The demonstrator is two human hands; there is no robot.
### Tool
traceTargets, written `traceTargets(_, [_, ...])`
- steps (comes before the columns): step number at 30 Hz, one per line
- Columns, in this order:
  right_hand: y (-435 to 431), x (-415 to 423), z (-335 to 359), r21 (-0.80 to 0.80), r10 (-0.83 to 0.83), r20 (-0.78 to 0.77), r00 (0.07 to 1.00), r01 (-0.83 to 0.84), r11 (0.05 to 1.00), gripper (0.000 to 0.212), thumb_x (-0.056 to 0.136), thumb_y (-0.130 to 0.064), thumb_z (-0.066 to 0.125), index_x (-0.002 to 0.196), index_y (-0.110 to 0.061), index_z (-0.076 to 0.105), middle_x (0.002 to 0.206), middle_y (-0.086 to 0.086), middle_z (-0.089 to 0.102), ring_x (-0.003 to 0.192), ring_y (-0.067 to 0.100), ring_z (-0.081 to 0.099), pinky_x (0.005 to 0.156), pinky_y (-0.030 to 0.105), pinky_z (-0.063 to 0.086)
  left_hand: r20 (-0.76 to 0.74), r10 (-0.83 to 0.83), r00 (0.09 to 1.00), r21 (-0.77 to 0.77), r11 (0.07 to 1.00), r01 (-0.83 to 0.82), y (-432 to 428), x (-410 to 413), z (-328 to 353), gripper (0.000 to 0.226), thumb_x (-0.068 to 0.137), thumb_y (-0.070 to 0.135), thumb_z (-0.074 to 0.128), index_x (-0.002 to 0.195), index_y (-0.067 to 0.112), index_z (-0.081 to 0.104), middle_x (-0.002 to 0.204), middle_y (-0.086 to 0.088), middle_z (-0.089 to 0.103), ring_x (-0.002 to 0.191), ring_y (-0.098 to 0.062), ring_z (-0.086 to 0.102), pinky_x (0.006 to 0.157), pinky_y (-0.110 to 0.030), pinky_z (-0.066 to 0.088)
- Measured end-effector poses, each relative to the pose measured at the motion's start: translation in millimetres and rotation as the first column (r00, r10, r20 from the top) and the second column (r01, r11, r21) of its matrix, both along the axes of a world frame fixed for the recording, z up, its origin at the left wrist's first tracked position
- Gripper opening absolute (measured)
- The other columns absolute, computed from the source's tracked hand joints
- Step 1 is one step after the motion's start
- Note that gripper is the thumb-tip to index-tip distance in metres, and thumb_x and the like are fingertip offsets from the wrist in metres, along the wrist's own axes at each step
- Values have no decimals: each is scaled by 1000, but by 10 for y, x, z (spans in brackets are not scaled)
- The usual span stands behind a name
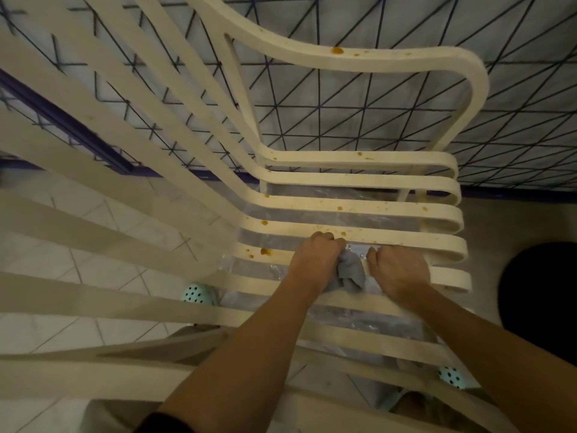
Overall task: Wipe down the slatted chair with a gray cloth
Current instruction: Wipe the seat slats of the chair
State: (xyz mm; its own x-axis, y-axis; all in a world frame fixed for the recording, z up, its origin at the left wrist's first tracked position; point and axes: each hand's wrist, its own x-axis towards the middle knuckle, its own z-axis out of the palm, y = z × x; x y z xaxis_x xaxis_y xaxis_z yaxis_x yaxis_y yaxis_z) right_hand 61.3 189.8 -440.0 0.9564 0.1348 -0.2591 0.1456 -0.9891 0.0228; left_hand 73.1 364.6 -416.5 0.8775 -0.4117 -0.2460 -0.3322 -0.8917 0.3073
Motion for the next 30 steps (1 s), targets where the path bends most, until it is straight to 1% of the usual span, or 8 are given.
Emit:
traceTargets(5, [-2,10,20,-41,11,-15,1000,-12,999,32,98,-28,34,92,-20,64,91,3,70,83,23,66,72,33,52,43,-24,999,-56,998,26,-236,-5,-57,27,88,20,59,115,13,62,111,-9,60,105,-28,55,86,-35,42])
traceTargets(11, [16,-4,32,-134,134,-28,991,-137,982,27,97,-21,35,101,-17,62,95,4,69,86,25,66,63,31,44,1,1,1000,-65,998,-1,-47,58,-169,24,86,12,59,110,15,63,108,-8,57,102,-28,53,86,-38,47])
traceTargets(16, [0,14,-34,-19,9,10,1000,-9,1000,40,98,-26,26,84,-16,62,79,6,66,74,26,64,59,30,37,-6,48,999,-27,998,-48,303,101,-143,22,90,12,57,111,17,61,110,-5,57,103,-25,53,86,-38,50])
traceTargets(19, [-1,9,-13,34,-26,11,1000,26,999,38,99,-28,26,74,-19,53,72,4,59,66,25,58,59,29,39,-15,81,997,15,997,-81,535,138,-119,20,89,13,58,108,17,62,106,-5,58,99,-25,55,81,-34,48])
traceTargets(24, [12,5,23,-24,22,-17,1000,-22,999,31,98,-24,30,82,-17,55,65,-1,48,56,18,43,55,29,34,-44,147,988,105,984,-142,818,174,-47,18,86,14,59,103,17,65,103,-5,61,96,-25,58,75,-29,42])
traceTargets(26, [6,16,34,-10,7,-4,1000,-7,1000,32,99,-24,31,80,-15,54,70,2,58,60,22,53,57,28,41,-61,158,985,145,978,-148,890,196,-15,17,84,13,61,100,17,66,101,-5,62,94,-26,60,75,-31,44])
traceTargets(28, [6,14,47,-19,42,7,999,-42,999,29,98,-22,32,93,-13,59,81,4,64,72,24,62,63,29,49,-79,166,983,195,970,-148,961,212,27,17,81,13,64,97,16,67,99,-6,62,93,-28,61,75,-34,46])
traceTargets(30, [13,2,58,-63,86,-18,996,-87,994,25,96,-21,36,110,-13,55,90,5,65,80,24,64,61,29,46,-105,174,979,255,956,-142,1061,220,73,18,78,17,71,96,18,68,96,-3,61,89,-25,61,75,-34,47])
